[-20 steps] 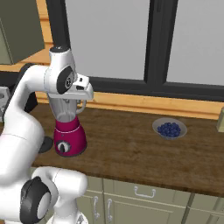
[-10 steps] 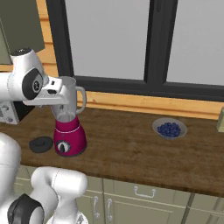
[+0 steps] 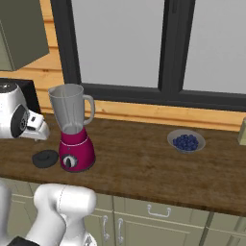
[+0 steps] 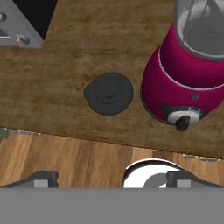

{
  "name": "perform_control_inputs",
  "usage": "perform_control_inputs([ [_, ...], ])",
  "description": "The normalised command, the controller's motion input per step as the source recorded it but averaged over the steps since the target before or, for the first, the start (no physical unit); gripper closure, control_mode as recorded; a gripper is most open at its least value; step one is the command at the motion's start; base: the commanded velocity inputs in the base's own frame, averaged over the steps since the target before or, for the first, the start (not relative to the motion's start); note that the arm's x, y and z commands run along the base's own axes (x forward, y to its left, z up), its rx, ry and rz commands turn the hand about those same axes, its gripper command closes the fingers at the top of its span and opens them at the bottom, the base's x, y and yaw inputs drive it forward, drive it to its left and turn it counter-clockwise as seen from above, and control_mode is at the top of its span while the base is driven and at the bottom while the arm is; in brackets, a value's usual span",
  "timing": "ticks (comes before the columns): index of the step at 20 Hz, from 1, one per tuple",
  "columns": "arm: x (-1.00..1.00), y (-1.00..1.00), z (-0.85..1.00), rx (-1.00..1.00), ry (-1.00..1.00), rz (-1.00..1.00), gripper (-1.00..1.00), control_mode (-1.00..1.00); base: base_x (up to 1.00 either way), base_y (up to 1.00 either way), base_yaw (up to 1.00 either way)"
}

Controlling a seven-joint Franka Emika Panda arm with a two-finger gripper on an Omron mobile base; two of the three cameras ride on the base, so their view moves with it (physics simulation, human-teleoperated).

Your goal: Close the lid blender by securely placing the lid on top.

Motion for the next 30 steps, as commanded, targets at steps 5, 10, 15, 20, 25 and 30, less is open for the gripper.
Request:
perform_control_inputs([
  [5, 0.07, 0.48, -0.86, 0.13, -0.01, 0.0, -1.0, -1.0, 0.0, 0.0, 0.0],
  [10, 0.22, 0.57, -0.53, -0.03, -0.03, -0.01, -1.0, -1.0, 0.0, 0.0, 0.0],
  [15, 0.16, 0.38, -0.29, -0.09, 0.0, -0.01, -1.0, -1.0, 0.0, 0.0, 0.0],
  [20, 0.16, 0.02, 0.16, 0.0, 0.03, -0.09, -1.0, -1.0, 0.0, 0.0, 0.0],
  [25, 0.05, 0.0, 0.1, 0.0, 0.09, -0.14, -1.0, -1.0, 0.0, 0.0, 0.0],
  [30, 0.25, 0.06, 0.0, -0.03, 0.07, -0.21, -1.0, -1.0, 0.0, 0.0, 0.0],
])
